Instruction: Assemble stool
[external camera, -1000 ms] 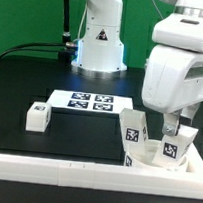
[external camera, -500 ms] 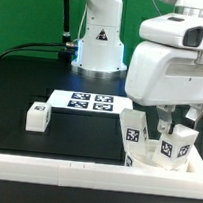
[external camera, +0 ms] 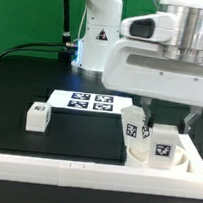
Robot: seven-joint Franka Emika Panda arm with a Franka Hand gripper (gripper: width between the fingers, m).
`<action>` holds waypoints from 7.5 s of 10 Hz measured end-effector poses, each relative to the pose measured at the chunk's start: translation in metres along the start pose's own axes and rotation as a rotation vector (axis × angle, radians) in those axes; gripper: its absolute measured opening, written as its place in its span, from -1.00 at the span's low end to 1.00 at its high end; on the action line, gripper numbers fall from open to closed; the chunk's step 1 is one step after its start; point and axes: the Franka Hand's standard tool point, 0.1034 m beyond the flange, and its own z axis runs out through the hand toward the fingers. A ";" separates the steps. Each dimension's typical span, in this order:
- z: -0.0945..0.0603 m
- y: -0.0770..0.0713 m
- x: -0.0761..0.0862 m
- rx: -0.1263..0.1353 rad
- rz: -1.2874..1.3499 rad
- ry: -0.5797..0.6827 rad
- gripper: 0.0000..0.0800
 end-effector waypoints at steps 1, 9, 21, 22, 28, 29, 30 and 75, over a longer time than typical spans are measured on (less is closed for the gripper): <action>0.000 0.001 0.000 -0.004 0.008 0.004 -0.17; 0.001 0.022 0.000 -0.061 0.849 0.040 -0.17; -0.037 0.066 -0.006 -0.017 0.931 0.050 0.62; -0.034 0.069 -0.008 -0.020 0.932 0.053 0.62; -0.031 0.071 -0.008 -0.020 0.890 0.054 0.62; -0.026 0.090 -0.008 0.011 0.792 0.064 0.62; -0.018 0.107 -0.014 0.012 0.791 0.065 0.62; 0.076 0.239 -0.099 -0.087 -0.174 -1.057 -0.16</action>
Offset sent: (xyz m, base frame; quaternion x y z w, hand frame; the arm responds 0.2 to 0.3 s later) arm 0.0000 0.0000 0.0000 0.0000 0.0000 0.1296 0.9916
